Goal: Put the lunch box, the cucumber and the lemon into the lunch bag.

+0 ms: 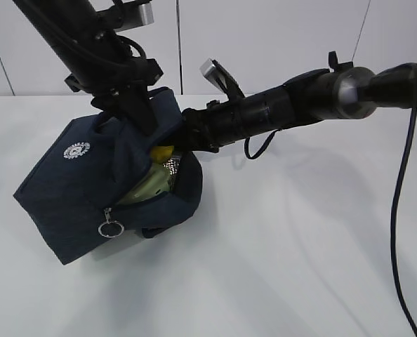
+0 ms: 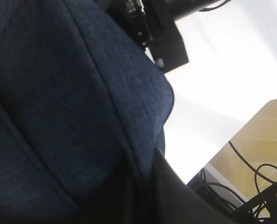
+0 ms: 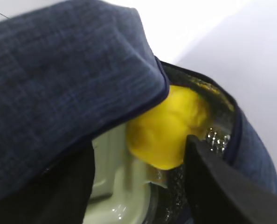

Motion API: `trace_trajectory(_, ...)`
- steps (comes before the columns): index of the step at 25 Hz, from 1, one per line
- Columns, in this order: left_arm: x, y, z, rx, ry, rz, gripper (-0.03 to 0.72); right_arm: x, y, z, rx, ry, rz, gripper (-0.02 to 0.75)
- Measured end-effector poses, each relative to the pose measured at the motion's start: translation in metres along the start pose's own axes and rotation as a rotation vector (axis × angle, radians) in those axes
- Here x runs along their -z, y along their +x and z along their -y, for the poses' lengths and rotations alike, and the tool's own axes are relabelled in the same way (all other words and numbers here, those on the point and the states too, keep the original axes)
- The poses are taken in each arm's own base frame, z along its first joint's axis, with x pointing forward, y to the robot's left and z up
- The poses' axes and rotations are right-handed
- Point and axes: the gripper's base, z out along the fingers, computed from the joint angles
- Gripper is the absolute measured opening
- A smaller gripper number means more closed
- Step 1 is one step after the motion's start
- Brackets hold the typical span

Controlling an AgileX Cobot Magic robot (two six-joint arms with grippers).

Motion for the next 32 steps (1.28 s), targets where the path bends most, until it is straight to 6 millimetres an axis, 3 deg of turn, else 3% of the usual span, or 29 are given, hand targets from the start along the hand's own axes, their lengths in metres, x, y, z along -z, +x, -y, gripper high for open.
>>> trace_trajectory(8, 0.0, 0.0, 0.0, 0.001, 0.001, 0.0, 0.006, 0.007, -0.001, 0.004, -0.029, -0.005, 0.004, 0.456)
trace_trajectory(18, 0.0, 0.0, 0.0, 0.001, 0.002, -0.001, 0.006, 0.055, -0.004, 0.037, -0.156, 0.008, -0.006, 0.456)
trace_trajectory(32, 0.0, 0.0, 0.0, 0.001, 0.002, -0.001, 0.006, 0.055, 0.015, 0.034, -0.201, -0.001, -0.212, 0.456)
